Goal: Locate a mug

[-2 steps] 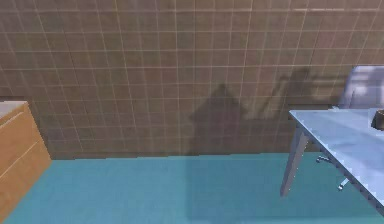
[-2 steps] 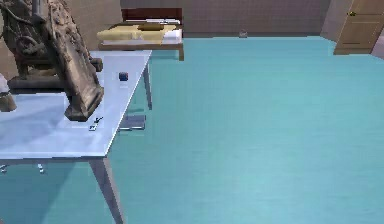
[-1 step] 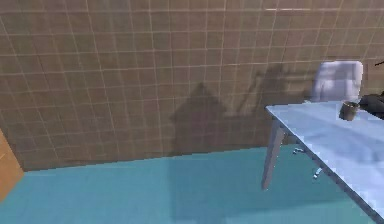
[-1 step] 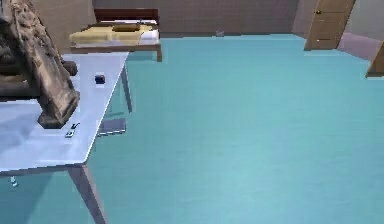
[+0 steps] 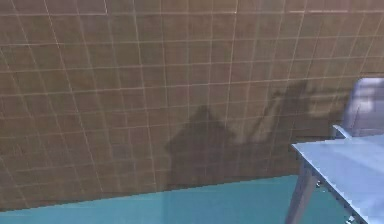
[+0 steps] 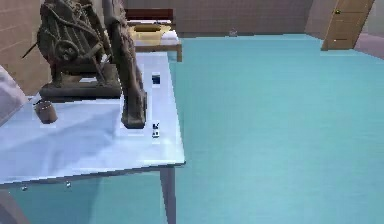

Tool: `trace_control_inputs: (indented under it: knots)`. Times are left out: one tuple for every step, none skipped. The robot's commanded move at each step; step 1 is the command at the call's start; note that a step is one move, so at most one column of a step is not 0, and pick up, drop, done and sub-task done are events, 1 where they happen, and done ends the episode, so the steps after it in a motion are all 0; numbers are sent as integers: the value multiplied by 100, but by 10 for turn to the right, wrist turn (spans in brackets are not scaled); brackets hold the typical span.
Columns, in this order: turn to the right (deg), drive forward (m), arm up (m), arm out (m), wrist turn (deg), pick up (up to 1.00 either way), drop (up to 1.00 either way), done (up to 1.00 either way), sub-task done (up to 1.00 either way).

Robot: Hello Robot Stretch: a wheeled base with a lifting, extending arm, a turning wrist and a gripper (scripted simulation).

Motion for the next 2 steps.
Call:
trace_control_inputs:
  knots:
    - [450, 0, 0, 0, 0, 0, 0, 0, 0]
    - [0, 0, 0, 0, 0, 0, 0, 100, 0]
